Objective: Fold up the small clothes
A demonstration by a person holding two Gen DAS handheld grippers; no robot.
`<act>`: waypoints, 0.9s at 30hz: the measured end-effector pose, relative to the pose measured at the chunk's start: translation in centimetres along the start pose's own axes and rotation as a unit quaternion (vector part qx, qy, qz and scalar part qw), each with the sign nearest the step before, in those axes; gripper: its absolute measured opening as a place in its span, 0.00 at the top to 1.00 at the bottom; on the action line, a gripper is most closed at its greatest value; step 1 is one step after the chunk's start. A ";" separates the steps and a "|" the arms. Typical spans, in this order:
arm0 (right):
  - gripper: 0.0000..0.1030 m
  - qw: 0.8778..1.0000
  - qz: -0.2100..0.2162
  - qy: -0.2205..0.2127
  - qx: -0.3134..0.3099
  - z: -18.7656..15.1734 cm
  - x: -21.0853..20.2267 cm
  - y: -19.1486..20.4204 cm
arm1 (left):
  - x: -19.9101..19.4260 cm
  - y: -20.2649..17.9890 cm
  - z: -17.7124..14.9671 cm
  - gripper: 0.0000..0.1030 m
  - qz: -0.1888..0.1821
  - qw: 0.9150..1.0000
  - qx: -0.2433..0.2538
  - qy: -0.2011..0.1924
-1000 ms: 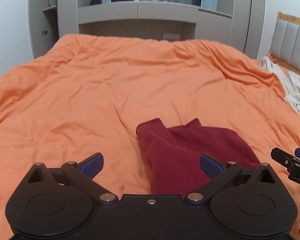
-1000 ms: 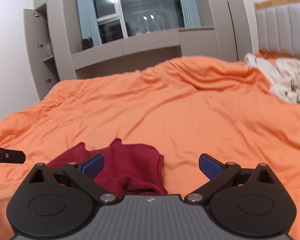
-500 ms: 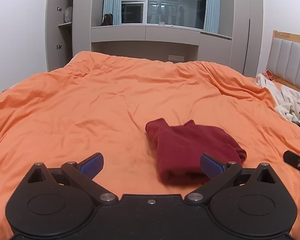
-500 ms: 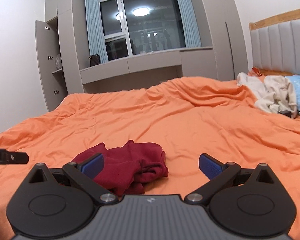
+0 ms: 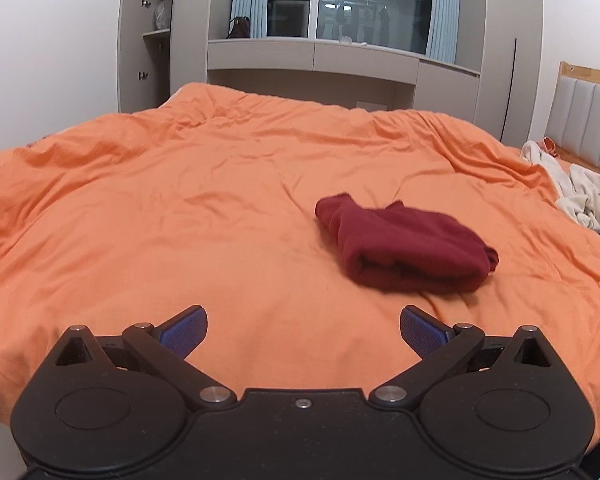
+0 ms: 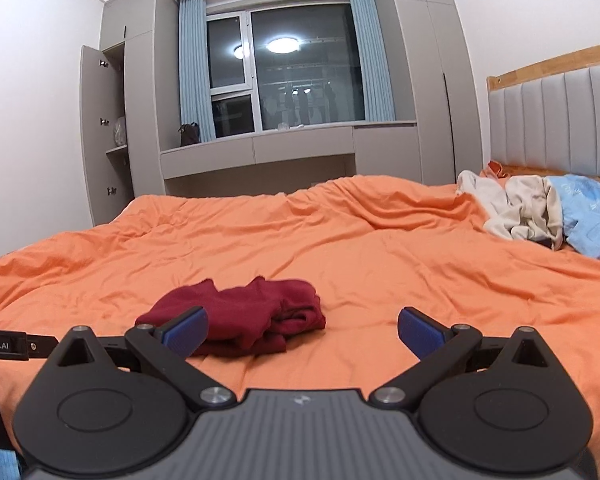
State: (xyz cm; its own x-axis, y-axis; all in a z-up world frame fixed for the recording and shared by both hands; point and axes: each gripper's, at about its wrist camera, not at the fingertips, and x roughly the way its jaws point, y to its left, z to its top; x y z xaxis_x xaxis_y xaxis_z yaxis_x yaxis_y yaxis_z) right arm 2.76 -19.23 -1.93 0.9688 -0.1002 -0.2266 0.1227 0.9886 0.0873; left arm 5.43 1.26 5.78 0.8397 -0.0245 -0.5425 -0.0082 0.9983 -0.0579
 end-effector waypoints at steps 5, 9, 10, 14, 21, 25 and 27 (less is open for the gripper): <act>0.00 1.000 0.002 0.018 0.001 -0.6 0.4 0.4 | 0.1 0.2 -0.4 0.01 0.000 1.000 0.002 0.006; 0.00 1.000 0.004 0.025 0.001 -0.8 0.7 0.6 | 0.1 0.2 -0.3 0.01 -0.002 1.000 0.001 0.007; 0.00 1.000 0.004 0.025 0.002 -0.8 0.7 0.6 | 0.1 0.2 -0.3 0.01 -0.001 1.000 0.001 0.007; 0.00 1.000 0.004 0.029 0.005 -0.9 0.8 0.6 | 0.1 0.2 -0.3 0.01 -0.004 1.000 -0.003 0.013; 0.00 0.999 0.006 0.035 0.009 -1.1 1.2 0.5 | 0.4 0.0 -0.3 0.01 -0.001 1.000 0.001 0.018; 0.00 0.999 0.009 0.038 0.006 -1.3 1.4 0.7 | 0.5 0.0 -0.4 0.01 0.000 1.000 0.000 0.020; 0.00 0.999 0.009 0.039 0.006 -1.2 1.5 0.6 | 0.5 0.0 -0.4 0.01 0.000 1.000 0.000 0.020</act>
State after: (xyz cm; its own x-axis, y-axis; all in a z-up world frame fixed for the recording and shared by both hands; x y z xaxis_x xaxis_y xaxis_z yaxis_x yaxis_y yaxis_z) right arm 3.99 -18.67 -3.36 0.9515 -0.0722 -0.2990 0.1078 0.9887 0.1041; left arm 5.64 1.23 5.17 0.8172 -0.0258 -0.5757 -0.0088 0.9983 -0.0572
